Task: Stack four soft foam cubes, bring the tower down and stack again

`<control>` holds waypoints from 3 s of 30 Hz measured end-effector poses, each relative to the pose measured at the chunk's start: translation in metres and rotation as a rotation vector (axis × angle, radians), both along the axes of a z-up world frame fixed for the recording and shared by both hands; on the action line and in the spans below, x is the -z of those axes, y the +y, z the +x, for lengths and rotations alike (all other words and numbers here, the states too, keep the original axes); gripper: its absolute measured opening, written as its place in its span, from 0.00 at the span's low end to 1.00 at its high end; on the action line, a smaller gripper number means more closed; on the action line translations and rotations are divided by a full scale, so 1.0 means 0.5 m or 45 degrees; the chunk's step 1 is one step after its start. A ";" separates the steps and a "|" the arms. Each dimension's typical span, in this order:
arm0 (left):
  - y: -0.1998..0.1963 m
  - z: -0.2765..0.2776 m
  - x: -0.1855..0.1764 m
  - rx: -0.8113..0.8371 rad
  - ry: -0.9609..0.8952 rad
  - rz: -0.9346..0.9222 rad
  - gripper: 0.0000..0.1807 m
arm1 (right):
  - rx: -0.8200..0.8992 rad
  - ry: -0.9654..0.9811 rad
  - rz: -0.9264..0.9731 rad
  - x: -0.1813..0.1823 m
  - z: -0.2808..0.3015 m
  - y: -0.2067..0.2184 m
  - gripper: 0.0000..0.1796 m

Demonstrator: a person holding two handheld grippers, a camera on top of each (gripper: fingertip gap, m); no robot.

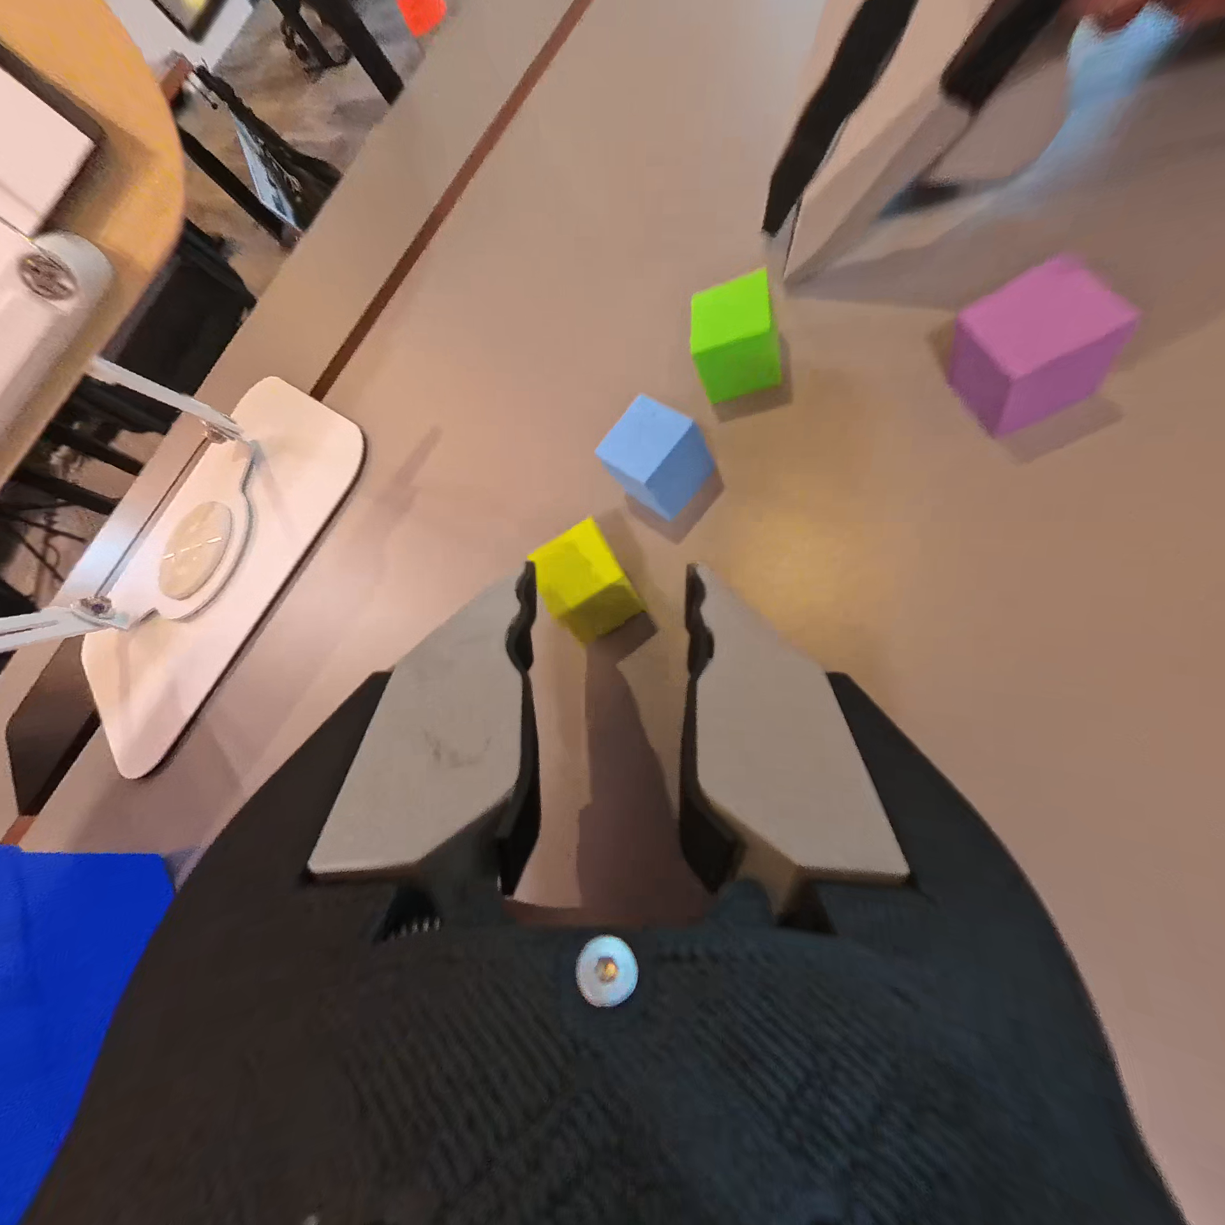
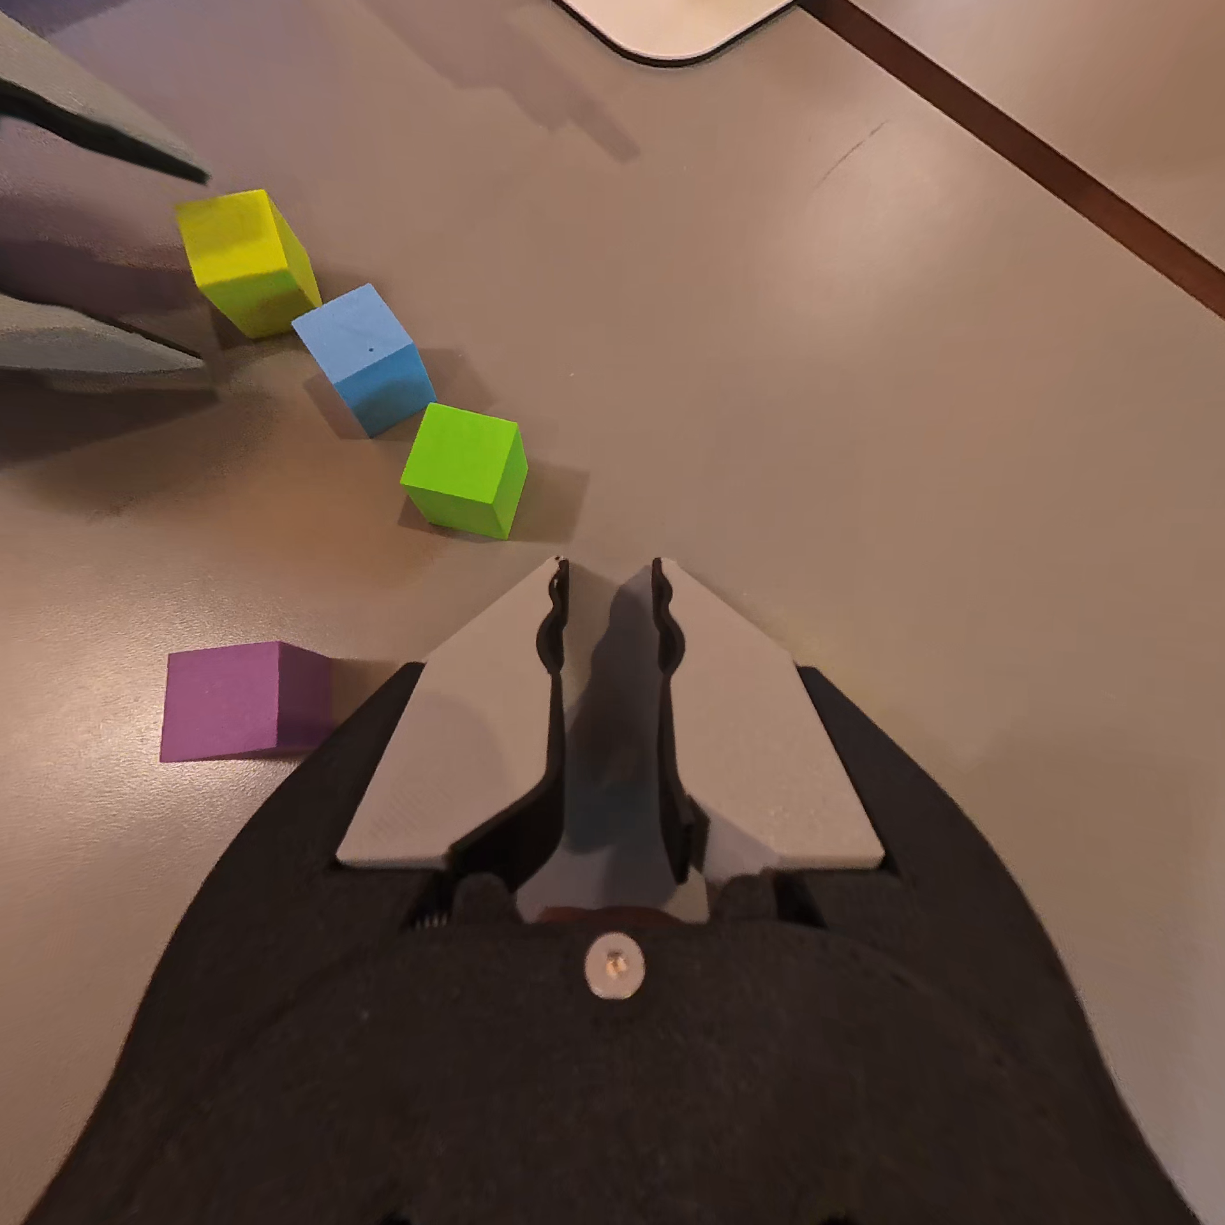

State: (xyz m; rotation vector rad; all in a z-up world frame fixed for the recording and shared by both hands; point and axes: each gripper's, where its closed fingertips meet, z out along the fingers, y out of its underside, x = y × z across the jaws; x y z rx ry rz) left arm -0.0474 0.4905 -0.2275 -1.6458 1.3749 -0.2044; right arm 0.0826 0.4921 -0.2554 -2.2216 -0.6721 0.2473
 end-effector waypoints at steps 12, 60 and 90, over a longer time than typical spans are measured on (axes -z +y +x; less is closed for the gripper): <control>-0.027 0.075 -0.040 -0.033 -0.216 -0.104 0.20 | 0.009 0.016 -0.006 0.001 -0.008 0.006 0.16; -0.200 0.015 0.041 0.646 0.219 -0.325 0.15 | 0.039 0.021 0.009 -0.002 0.007 0.007 0.17; -0.168 0.023 0.044 0.592 0.210 -0.222 0.16 | -0.624 0.235 -0.044 -0.060 -0.103 -0.176 0.22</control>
